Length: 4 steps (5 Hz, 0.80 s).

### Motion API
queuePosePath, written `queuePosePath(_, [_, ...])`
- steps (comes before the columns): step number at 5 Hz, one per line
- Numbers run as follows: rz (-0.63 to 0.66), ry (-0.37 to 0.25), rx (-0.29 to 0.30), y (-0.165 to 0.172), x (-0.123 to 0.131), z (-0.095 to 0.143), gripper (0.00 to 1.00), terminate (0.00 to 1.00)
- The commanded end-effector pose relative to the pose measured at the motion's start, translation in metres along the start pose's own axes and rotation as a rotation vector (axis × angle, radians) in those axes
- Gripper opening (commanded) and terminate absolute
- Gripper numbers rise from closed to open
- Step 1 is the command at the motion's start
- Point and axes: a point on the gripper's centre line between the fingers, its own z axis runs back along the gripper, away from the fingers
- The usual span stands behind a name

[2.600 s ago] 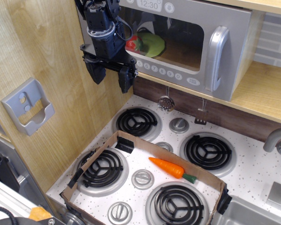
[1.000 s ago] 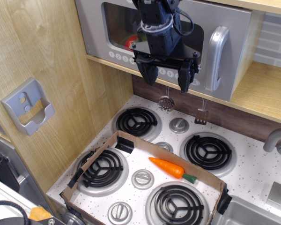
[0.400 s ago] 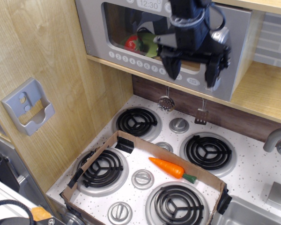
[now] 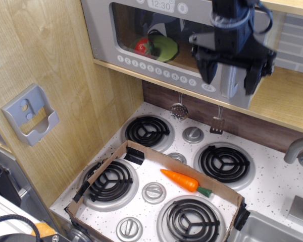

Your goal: Open microwave

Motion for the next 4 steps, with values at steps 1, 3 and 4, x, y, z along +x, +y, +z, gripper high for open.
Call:
queuePosePath(1, [-0.041,-0.069,0.01,0.009,0.015,0.011,1.0,0.0])
queuePosePath(3, [-0.086,-0.054,0.01,0.018,0.035,0.013,1.0,0.0])
queuePosePath(4, [-0.089,-0.058,0.005,0.017,0.041,0.013,1.0,0.0])
